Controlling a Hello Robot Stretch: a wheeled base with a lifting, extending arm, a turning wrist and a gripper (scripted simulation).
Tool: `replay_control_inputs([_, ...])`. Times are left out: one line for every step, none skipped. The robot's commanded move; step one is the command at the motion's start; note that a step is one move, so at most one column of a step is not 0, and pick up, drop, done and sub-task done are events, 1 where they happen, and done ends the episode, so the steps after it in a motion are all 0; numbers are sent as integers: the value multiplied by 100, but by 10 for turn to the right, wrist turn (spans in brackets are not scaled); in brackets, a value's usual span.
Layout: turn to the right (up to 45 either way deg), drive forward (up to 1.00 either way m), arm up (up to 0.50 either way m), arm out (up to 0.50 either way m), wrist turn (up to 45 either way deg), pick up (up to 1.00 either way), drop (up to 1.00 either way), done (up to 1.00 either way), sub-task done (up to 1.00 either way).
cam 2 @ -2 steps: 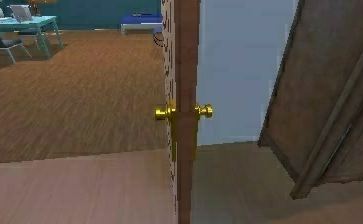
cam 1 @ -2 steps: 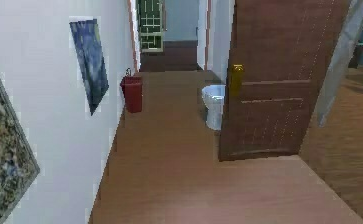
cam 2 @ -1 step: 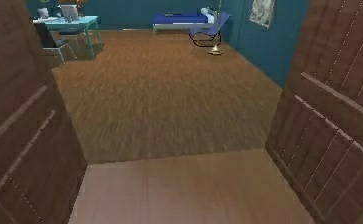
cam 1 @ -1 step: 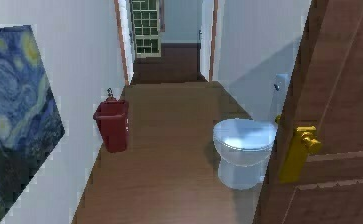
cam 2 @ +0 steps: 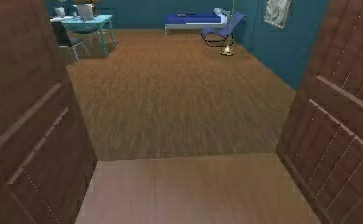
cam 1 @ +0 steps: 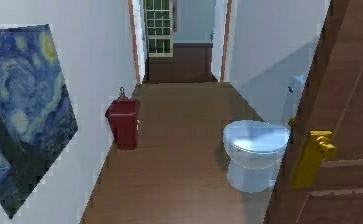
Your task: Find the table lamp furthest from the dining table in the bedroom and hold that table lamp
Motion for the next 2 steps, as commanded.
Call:
replay_control_inputs([0, 100, 0, 0, 0, 0, 0, 0, 0])
replay_control_inputs([0, 80, 0, 0, 0, 0, 0, 0, 0])
